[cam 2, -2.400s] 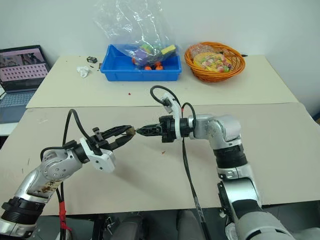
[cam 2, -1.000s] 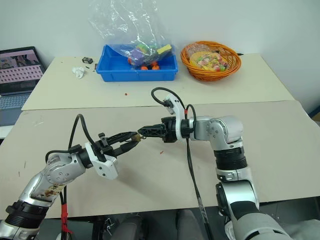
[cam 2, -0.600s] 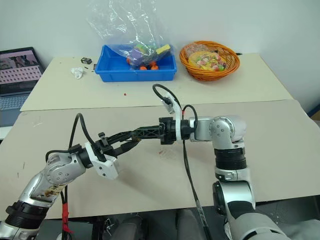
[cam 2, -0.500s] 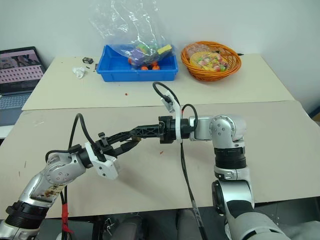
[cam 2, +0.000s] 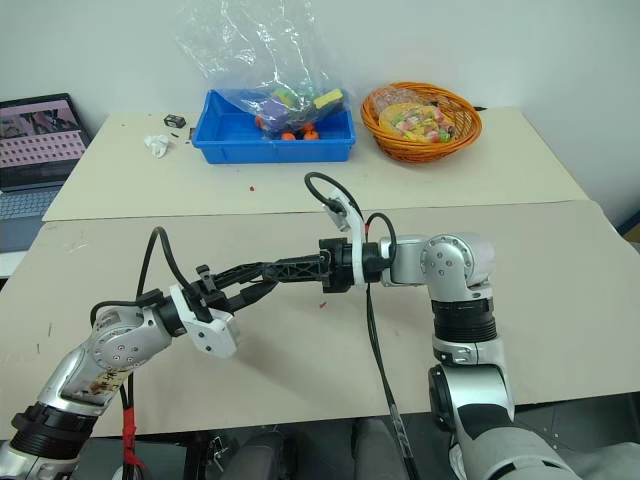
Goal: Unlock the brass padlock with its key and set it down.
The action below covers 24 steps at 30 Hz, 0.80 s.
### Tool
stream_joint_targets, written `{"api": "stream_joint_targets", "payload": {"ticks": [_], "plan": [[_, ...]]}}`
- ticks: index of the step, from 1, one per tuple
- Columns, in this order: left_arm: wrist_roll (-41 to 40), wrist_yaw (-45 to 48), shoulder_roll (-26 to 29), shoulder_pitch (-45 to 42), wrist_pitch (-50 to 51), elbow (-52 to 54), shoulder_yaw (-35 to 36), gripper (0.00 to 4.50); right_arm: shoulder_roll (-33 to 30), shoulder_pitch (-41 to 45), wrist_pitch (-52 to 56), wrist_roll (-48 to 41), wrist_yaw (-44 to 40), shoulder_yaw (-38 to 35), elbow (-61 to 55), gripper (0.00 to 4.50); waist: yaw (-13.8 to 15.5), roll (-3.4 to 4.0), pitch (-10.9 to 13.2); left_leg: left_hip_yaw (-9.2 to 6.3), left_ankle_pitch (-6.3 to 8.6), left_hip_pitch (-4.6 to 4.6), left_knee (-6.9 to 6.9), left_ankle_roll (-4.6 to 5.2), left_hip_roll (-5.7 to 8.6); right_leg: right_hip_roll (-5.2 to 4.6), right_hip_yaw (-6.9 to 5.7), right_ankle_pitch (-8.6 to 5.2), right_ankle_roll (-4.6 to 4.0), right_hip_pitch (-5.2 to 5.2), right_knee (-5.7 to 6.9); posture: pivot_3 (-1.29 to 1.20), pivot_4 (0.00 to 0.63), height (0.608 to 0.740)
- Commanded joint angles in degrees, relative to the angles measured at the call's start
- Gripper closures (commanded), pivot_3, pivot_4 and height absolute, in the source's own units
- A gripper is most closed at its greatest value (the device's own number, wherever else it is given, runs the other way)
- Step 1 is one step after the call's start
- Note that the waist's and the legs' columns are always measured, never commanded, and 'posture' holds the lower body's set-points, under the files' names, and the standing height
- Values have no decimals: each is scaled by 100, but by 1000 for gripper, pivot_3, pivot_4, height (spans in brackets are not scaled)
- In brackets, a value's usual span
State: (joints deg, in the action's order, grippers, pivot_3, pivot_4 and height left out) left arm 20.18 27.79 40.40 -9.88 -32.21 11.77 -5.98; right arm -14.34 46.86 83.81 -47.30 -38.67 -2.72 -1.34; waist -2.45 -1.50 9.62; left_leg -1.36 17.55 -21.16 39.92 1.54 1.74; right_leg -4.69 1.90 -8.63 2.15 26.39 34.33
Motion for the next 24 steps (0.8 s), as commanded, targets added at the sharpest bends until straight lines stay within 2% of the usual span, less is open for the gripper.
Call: {"api": "stream_joint_targets", "payload": {"ticks": [1,24], "plan": [[-95,-29,-10,25,18,252,117,3702,-47,23,-179,-85,-41,-7,-198,1548,0,0,0,0,0,0,0,0,0,0,0,0,0,0,0,0,150,735],[-114,-18,-18,73,52,359,102,3702,74,-39,-370,-69,69,139,-193,1548,0,0,0,0,0,0,0,0,0,0,0,0,0,0,0,0,150,735]]}}
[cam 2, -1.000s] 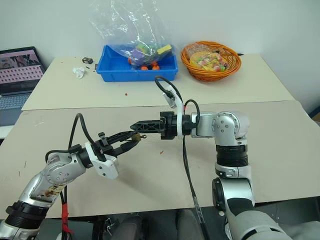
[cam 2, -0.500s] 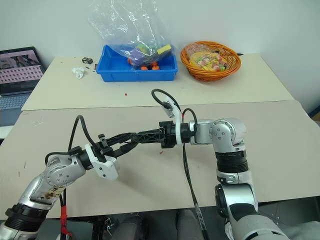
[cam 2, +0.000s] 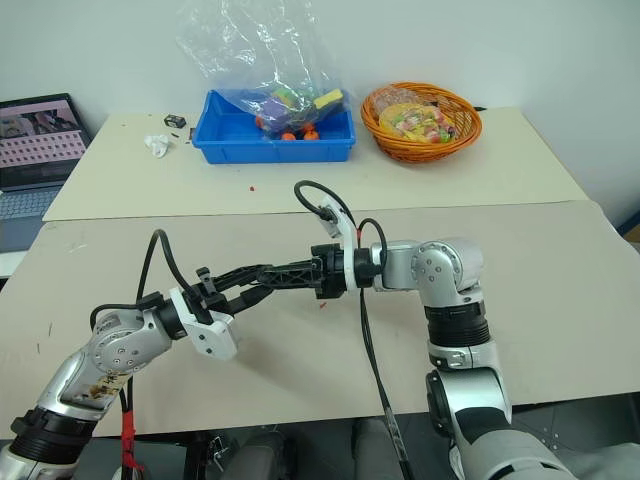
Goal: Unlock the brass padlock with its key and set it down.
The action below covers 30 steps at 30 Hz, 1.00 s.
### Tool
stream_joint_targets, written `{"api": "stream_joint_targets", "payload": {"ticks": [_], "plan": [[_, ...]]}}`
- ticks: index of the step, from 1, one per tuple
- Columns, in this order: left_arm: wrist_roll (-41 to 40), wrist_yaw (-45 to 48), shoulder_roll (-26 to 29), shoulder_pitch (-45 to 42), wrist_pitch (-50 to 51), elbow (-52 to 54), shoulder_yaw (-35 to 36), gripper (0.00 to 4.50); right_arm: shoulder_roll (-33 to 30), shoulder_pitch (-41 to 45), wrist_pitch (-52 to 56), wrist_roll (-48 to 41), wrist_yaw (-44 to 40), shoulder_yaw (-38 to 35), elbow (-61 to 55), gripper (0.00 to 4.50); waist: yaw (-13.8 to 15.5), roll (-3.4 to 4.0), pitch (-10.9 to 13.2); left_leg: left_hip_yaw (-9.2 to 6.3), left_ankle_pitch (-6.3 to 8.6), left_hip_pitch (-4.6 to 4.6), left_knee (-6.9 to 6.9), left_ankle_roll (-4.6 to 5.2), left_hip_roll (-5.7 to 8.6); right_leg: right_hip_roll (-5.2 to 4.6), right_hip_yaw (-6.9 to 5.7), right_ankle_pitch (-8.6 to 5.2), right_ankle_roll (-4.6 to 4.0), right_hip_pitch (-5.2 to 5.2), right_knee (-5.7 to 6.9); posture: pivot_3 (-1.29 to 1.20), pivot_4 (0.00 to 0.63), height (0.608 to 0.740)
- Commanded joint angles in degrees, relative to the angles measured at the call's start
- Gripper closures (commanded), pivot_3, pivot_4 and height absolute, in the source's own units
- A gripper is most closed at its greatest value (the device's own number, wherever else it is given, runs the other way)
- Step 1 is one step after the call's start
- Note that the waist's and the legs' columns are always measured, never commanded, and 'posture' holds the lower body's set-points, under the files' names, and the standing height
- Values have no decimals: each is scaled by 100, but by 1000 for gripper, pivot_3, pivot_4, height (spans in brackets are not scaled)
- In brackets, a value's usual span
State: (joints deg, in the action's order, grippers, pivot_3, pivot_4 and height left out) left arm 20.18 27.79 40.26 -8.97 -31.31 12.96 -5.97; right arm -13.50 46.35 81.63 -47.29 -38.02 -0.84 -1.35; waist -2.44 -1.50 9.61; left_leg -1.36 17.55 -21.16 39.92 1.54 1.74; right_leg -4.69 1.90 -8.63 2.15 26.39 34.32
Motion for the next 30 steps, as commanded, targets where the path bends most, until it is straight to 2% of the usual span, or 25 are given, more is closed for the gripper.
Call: {"api": "stream_joint_targets", "payload": {"ticks": [1,13,17,21,22,23,30], "plan": [[-116,-16,-4,-18,-36,246,101,3702,-15,7,-157,-68,3,-44,-198,1548,-1,0,0,0,0,0,0,0,0,0,0,0,0,0,0,0,150,735],[-140,5,-11,-28,-40,247,83,3702,3,58,-164,-88,56,-84,-128,1548,-1,0,0,0,0,0,0,0,0,0,0,0,0,0,0,0,150,735],[-145,16,-9,-12,-42,261,92,3702,22,52,-169,-85,79,-83,-135,2491,0,0,0,0,0,0,0,0,0,0,0,0,0,0,0,0,150,735],[-155,27,-10,-8,-34,279,103,3702,35,44,-167,-101,106,-82,-148,3935,-2,0,0,0,0,0,0,0,0,-1,0,0,0,0,0,0,150,735],[-157,30,-8,-7,-32,280,104,3702,39,43,-165,-106,108,-82,-152,4154,-4,0,0,0,0,0,0,0,0,0,0,0,0,0,0,0,150,735],[-157,34,-5,-8,-31,280,106,3702,44,44,-162,-109,111,-83,-151,4280,-3,0,0,0,0,0,0,0,0,0,0,0,0,0,0,0,150,735],[-178,45,-1,-12,-21,284,112,3702,70,52,-166,-110,132,-79,-162,4292,-2,0,0,0,0,0,0,0,0,0,0,0,0,0,0,0,150,735]]}}
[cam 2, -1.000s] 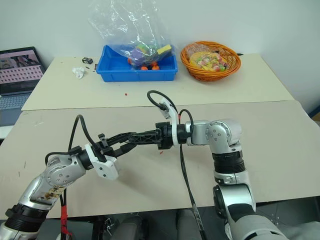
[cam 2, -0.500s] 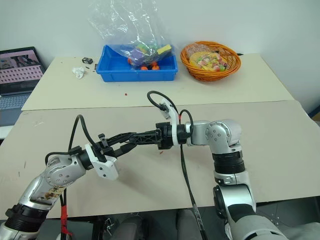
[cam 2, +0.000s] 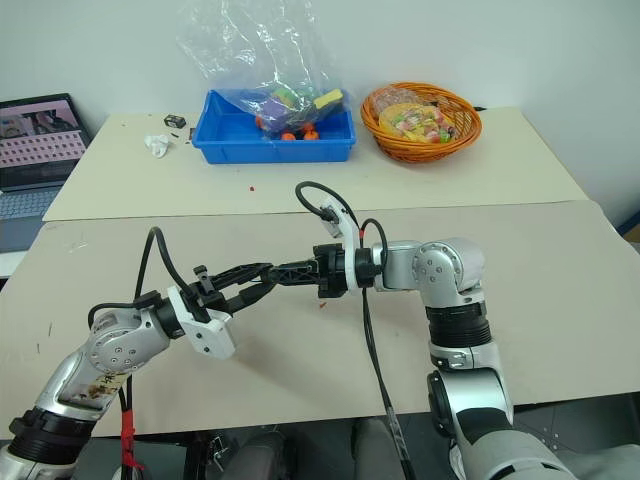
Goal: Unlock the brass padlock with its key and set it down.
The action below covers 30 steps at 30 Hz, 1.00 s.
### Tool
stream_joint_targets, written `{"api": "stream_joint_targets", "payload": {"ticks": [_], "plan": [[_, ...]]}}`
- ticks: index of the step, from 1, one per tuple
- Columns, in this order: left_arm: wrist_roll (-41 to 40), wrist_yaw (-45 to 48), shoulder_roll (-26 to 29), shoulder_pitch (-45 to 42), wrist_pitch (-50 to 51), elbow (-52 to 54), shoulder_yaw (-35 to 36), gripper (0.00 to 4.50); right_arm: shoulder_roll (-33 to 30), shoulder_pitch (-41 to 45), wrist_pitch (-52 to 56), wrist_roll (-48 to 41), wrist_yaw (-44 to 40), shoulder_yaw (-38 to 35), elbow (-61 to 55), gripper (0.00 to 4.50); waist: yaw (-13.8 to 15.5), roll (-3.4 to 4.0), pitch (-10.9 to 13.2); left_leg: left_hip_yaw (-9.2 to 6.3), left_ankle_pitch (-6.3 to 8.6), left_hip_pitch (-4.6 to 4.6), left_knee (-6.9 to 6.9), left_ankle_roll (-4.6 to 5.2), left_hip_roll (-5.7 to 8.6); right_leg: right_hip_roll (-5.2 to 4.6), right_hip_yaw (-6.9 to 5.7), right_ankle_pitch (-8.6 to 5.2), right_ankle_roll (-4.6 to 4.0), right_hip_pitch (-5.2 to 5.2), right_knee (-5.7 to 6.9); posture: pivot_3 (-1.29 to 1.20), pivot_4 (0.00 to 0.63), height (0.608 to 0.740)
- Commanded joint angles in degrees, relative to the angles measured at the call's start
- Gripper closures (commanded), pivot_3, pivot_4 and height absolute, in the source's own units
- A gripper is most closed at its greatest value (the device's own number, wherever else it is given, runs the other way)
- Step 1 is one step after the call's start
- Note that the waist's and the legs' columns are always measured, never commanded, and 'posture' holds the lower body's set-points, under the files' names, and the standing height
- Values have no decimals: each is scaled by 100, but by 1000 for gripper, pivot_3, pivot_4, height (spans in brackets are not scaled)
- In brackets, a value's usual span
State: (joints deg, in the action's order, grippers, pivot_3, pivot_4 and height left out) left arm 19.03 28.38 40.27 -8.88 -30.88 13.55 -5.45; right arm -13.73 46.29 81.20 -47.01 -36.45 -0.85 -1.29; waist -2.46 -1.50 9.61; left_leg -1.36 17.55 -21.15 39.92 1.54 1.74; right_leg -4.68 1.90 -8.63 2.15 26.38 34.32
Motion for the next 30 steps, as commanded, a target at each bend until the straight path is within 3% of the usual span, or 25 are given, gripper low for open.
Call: {"api": "stream_joint_targets", "payload": {"ticks": [1,10,11,18,24,29,30], "plan": [[-64,-14,-5,-18,-60,230,61,3702,101,60,-119,-140,-16,-80,-173,4292,-1,0,0,0,0,0,0,0,0,0,0,0,0,0,0,0,150,735],[-236,26,-50,15,10,268,58,3702,164,85,-89,-146,42,-110,-178,4293,-2,0,0,0,0,0,0,0,0,0,0,0,0,0,0,0,150,735],[-290,40,-49,11,-4,285,59,2696,158,89,-95,-139,43,-115,-163,4293,-1,0,0,0,0,0,0,0,0,0,0,0,0,0,0,0,150,735],[-294,50,-10,49,8,357,125,294,-66,79,-412,145,-122,-5,226,4377,2,0,0,0,0,0,1,0,1,-1,0,0,0,0,0,0,150,735],[-980,283,72,260,310,522,328,274,-514,183,-1003,553,-508,175,911,4377,-2,0,0,0,0,0,0,0,3,-1,0,0,0,-1,-4,0,150,735],[-3151,938,49,558,2225,1230,389,274,-763,372,-1069,566,-830,164,1040,4377,-22,0,0,2,0,0,0,1,-3,1,3,0,0,0,-3,0,150,735],[-3454,979,31,558,2609,1333,393,532,-783,403,-1064,534,-900,157,1014,4377,-17,0,0,2,0,0,1,1,-3,1,3,0,0,-1,-2,0,150,735]]}}
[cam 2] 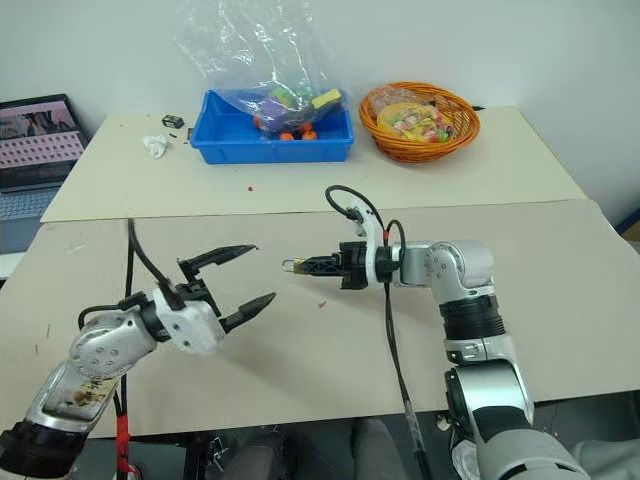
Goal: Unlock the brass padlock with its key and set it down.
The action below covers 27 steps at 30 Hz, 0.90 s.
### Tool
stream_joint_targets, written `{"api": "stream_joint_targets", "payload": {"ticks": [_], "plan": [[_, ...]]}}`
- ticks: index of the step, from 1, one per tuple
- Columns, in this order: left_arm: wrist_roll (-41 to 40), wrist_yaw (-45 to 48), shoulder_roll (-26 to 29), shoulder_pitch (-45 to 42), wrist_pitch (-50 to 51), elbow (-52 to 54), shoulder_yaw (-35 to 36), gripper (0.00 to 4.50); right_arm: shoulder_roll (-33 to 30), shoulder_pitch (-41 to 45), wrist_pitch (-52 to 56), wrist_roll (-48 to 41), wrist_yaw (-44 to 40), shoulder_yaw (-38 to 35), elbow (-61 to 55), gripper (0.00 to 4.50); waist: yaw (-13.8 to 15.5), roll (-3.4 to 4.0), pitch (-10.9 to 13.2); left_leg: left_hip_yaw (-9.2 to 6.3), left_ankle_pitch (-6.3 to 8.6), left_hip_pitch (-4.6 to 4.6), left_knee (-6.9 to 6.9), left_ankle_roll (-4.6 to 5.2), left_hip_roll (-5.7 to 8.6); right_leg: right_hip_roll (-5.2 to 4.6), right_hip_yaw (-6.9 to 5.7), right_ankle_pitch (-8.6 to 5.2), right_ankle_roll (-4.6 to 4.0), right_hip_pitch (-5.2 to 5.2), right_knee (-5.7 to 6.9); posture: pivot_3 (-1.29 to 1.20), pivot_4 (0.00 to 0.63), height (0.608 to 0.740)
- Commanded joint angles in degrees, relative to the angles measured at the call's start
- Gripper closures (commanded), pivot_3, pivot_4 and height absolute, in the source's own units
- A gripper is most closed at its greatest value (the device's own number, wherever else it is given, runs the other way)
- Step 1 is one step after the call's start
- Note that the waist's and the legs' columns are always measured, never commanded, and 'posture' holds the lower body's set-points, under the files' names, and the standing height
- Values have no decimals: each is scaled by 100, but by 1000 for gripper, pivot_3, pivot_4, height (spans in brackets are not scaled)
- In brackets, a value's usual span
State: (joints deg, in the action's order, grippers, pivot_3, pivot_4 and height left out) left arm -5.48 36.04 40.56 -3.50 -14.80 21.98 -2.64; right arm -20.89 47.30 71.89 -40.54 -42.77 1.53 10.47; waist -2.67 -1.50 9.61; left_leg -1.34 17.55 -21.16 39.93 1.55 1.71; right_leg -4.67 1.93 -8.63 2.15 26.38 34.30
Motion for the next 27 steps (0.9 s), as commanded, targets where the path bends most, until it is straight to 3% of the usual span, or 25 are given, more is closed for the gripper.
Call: {"api": "stream_joint_targets", "payload": {"ticks": [1,8,11,15,27], "plan": [[-1283,238,-18,-7,1388,562,117,792,-81,323,-117,-174,-353,-94,-222,4377,6,0,0,0,0,0,1,0,0,1,0,0,0,-1,0,0,150,735],[-4697,-231,-148,-540,4736,689,612,3211,-201,243,104,-612,-875,-90,-803,4377,12,0,0,-5,2,2,13,4,-3,10,1,0,1,-6,1,0,150,735],[-5283,-473,-173,-833,5315,647,824,4349,-291,172,108,-659,-1010,-32,-918,4377,24,-1,0,-11,2,1,22,3,-5,13,-1,-1,1,-10,1,0,150,735],[-5788,-613,-123,-889,5741,995,952,4470,-518,13,16,-651,-1260,64,-1012,4377,23,0,0,-10,2,3,23,3,0,15,1,0,1,-13,-1,0,150,735],[-5735,-751,-144,-855,5987,1155,944,4470,-597,-15,10,-701,-1338,97,-1041,4377,34,-1,0,-6,-7,4,23,-11,14,18,12,0,0,-13,-6,0,150,735]]}}
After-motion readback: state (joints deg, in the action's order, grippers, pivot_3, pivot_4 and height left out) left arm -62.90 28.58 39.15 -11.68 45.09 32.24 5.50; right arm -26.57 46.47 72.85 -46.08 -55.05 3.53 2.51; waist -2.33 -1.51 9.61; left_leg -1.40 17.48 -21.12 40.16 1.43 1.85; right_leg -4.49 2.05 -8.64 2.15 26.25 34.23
